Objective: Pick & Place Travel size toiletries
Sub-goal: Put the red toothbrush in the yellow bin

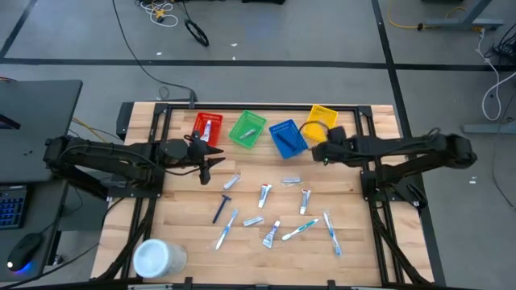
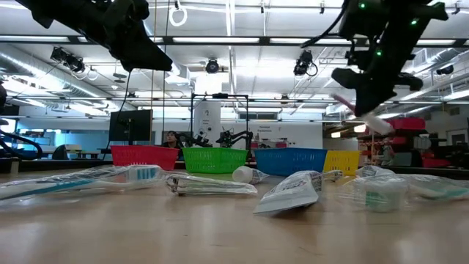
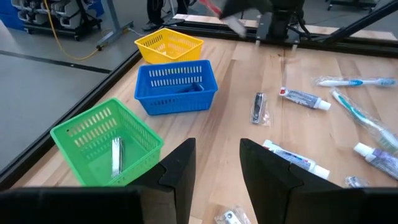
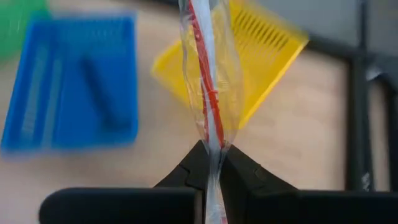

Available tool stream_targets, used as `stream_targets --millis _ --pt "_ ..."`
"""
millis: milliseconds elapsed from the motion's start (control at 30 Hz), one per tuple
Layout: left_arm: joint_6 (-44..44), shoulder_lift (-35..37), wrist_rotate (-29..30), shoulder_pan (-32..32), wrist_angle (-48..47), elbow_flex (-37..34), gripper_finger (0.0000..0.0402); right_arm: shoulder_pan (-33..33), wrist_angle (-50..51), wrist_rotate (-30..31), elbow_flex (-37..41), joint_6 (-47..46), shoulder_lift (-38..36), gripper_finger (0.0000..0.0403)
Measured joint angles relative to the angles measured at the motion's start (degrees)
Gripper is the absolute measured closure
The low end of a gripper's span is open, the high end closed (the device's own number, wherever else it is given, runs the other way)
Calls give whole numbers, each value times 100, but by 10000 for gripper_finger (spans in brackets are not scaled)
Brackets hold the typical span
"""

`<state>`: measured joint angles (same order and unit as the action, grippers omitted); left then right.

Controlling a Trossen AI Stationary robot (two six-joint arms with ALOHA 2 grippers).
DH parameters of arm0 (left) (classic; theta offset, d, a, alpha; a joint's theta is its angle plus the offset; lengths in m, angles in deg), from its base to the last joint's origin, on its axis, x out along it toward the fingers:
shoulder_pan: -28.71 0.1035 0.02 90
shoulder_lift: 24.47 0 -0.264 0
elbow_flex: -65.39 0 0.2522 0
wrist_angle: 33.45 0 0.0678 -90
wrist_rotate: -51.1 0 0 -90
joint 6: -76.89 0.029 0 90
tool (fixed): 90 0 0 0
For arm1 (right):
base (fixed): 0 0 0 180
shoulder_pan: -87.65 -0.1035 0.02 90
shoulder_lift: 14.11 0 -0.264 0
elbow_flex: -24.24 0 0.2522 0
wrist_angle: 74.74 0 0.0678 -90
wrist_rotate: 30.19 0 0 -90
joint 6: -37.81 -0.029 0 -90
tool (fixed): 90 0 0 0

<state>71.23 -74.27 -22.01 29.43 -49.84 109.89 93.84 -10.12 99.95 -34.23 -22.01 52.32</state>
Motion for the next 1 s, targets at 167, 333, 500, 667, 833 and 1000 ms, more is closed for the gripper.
stream_targets --millis 167,333,500,667,833,1000 --pt "36 0 0 0 2 0 270 602 -1078 346 74 585 65 375" --pt "7 0 0 1 12 0 270 1349 -2867 288 457 1660 219 375" --pt "-89 0 0 -1 20 0 270 2086 -4219 -183 948 1837 409 375" --pt "-89 0 0 -1 63 0 270 2472 -5141 -289 1411 1894 767 375" --pt "-95 0 0 1 70 0 270 2656 -5312 -319 1521 2014 1220 375" --pt "-95 0 0 -1 68 0 270 2761 -5809 -648 1521 2442 1625 369"
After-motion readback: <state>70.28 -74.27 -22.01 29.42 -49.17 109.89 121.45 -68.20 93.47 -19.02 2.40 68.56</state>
